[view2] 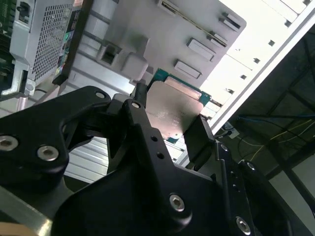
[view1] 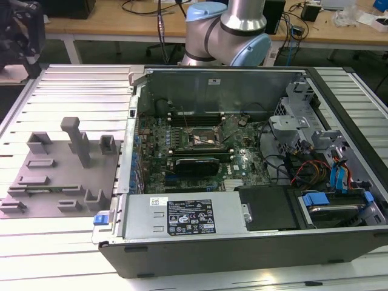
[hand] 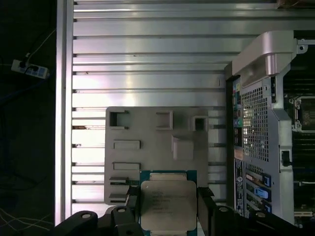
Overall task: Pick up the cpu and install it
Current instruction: 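Pick up the cpu and move it towards the insertion slot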
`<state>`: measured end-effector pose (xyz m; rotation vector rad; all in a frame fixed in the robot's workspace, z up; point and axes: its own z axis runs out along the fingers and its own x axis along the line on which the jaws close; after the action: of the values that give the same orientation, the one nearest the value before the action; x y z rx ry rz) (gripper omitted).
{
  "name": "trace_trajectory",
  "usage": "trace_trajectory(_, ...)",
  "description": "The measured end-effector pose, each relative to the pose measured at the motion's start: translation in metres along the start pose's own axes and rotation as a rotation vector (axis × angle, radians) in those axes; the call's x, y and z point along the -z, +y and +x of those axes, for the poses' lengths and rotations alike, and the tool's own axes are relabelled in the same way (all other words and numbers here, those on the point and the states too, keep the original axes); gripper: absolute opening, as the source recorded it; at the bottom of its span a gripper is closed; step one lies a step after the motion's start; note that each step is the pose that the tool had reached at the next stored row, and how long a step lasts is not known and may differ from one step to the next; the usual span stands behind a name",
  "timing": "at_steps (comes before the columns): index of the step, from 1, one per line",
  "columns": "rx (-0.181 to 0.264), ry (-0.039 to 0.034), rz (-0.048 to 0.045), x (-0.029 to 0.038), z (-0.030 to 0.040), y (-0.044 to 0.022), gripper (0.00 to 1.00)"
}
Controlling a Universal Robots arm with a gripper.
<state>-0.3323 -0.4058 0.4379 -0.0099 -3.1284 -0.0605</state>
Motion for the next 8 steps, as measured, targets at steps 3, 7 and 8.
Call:
trace_trajectory(3, 0.0, -0.0001, -0.0001, 0.0, -0.0092, -0.0002, 0.55)
trace_trajectory(7, 0.0, 0.0, 0.0, 0.0002, -0.019, -0.0002, 0.55)
trace_trajectory(8, 0.0, 0.0, 0.0, 0.0002, -0.021, -0.0001, 0.55)
